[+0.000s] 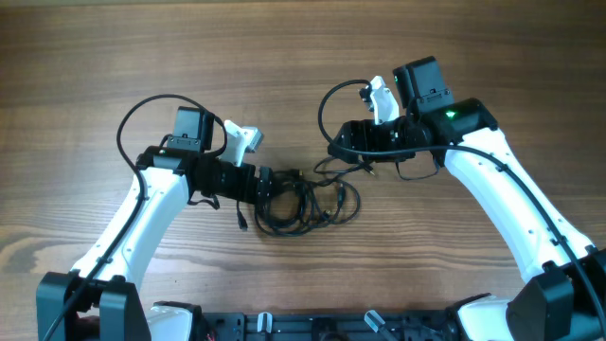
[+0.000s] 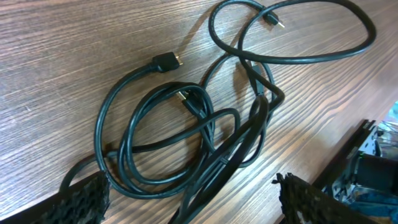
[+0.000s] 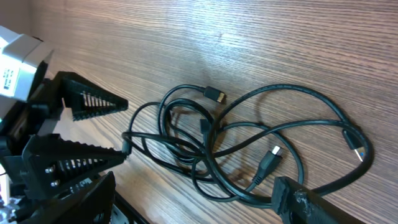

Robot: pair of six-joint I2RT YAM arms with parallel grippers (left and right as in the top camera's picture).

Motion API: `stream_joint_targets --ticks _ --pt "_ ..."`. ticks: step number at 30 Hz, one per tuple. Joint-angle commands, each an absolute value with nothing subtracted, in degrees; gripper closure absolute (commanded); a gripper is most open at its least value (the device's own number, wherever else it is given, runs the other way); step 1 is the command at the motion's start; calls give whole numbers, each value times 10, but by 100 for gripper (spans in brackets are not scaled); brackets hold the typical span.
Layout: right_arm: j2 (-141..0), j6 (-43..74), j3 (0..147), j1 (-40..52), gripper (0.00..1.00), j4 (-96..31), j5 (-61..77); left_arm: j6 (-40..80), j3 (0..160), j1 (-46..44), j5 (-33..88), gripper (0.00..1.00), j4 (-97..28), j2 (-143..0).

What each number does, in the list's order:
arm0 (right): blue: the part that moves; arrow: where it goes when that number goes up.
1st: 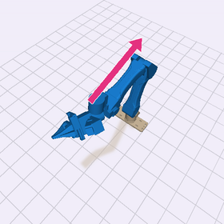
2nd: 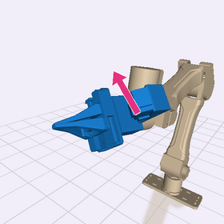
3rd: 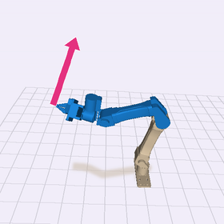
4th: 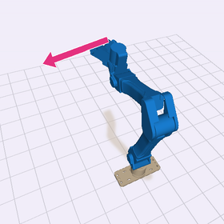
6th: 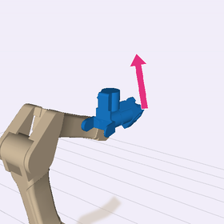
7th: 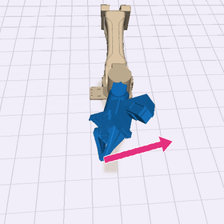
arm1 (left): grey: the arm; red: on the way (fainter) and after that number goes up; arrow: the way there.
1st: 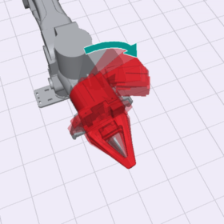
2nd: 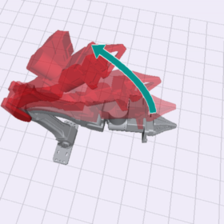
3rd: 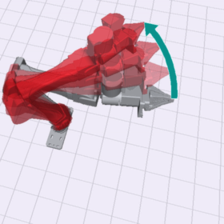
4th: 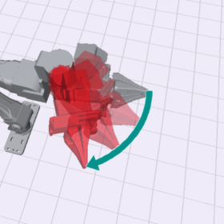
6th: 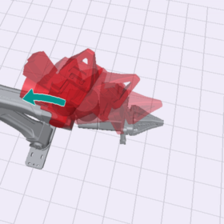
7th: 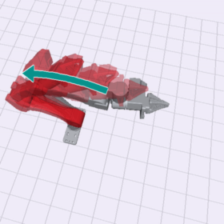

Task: Untangle cables

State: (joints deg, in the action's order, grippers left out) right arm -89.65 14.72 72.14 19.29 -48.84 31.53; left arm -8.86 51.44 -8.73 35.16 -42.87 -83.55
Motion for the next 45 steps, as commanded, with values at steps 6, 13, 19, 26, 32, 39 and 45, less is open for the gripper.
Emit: stream_joint_targets --ticks 6,13,19,26,32,39,45 --pt "-891 150 716 192 16 -487 296 -82 515 -104 326 42 -444 -838" --pt "-891 107 716 192 16 -498 289 -81 513 -116 303 53 -413 -843" --pt "-891 106 716 192 15 -498 289 -60 513 -156 252 67 -396 -871" --pt "-891 106 716 192 14 -499 289 -38 525 -156 256 69 -378 -843" --pt "-889 106 716 189 17 -502 289 8 533 -156 257 96 -368 -825" --pt "-829 85 718 127 16 -509 289 110 661 -156 294 96 -364 -681" --pt "-819 75 718 127 12 -497 314 230 680 -156 11 96 -364 -540"
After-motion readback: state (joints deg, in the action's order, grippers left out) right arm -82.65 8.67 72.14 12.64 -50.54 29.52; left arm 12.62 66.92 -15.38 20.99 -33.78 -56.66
